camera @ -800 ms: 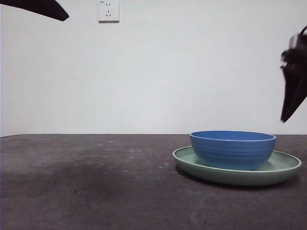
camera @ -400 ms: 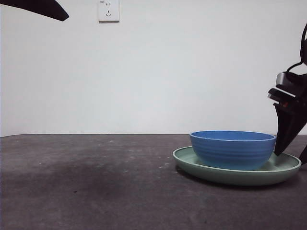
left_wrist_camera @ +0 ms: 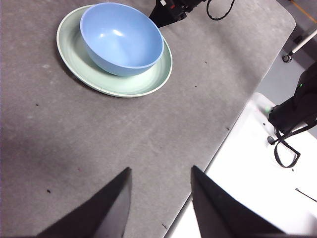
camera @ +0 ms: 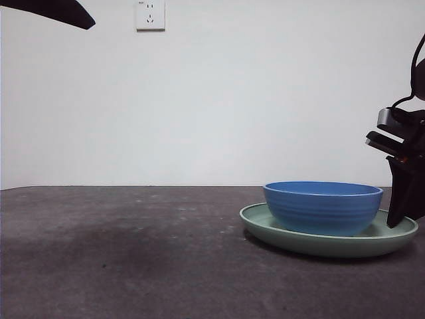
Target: Pick up the blue bowl, put it on the green plate, put it on desk
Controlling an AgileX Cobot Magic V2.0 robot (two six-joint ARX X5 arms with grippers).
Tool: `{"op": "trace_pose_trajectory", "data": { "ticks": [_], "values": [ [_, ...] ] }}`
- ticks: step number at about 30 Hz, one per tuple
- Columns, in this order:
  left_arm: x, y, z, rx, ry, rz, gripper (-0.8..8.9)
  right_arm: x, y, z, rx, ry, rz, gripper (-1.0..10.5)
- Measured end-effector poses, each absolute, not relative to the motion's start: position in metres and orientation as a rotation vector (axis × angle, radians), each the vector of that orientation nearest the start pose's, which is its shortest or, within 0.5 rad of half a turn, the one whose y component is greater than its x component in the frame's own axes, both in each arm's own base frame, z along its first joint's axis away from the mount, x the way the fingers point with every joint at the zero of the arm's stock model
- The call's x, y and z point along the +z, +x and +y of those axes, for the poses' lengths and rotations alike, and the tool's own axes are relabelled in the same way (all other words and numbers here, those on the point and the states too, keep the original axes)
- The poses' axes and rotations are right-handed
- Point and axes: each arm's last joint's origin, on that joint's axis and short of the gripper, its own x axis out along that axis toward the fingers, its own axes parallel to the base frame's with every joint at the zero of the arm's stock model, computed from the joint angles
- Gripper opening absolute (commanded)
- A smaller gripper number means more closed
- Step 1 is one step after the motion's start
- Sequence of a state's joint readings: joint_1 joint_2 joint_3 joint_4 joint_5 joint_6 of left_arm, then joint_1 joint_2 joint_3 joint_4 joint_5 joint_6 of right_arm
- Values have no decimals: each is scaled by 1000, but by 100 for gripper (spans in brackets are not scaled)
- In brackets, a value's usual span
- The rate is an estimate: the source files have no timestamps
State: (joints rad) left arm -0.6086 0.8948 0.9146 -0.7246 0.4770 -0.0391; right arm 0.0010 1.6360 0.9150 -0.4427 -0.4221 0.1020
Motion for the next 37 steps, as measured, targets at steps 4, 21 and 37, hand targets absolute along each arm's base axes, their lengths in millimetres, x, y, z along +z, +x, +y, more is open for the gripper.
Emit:
{"op": "trace_pose_trajectory", "data": {
  "ticks": [4, 21, 37],
  "values": [
    [314, 132, -108, -1024, 15, 758, 191, 164, 298, 12, 326, 341, 1164, 12],
    [314, 132, -108, -1024, 15, 758, 191, 225, 280, 16, 430, 423, 944, 12],
    [314, 132, -108, -1024, 15, 758, 191, 242, 276, 77, 521, 421, 913, 12]
  ]
}}
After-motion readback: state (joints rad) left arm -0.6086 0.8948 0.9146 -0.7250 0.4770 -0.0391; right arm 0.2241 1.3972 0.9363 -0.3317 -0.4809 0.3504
